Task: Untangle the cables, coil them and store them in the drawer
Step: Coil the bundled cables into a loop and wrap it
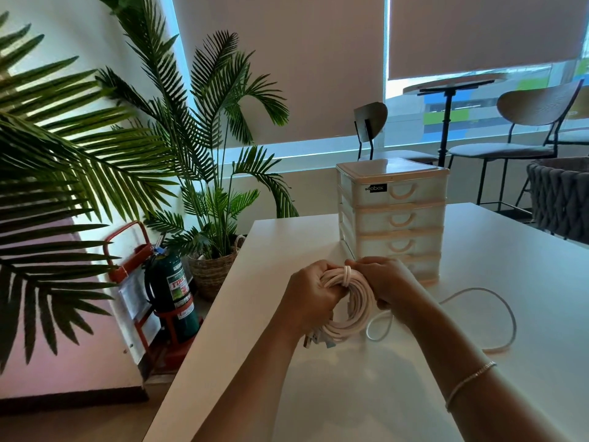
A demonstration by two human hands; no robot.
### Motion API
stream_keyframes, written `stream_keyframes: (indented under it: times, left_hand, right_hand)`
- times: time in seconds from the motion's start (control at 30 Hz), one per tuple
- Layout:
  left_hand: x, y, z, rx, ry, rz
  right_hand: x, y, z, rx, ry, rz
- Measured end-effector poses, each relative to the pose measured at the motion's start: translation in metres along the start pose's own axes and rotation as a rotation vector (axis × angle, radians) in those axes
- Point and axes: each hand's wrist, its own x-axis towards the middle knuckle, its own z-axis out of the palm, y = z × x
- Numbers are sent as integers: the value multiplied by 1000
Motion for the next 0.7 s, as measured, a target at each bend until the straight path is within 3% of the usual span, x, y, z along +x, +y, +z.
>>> stream_keyframes:
  times: [0.2, 0.33, 0.57, 0.7]
  left_hand:
    - [-1, 2, 3, -17, 45, -13]
    - [-1, 2, 1, 28, 118, -24]
    - [2, -2, -3, 247, 286, -26]
    - [2, -4, -7, 250, 358, -59]
  right_hand:
    - [-2, 2, -5, 12, -126, 131]
    - [-3, 7, 0, -15, -110, 81]
    - [-2, 11, 6, -192, 299, -371]
    - [-12, 13, 17, -389, 298, -697]
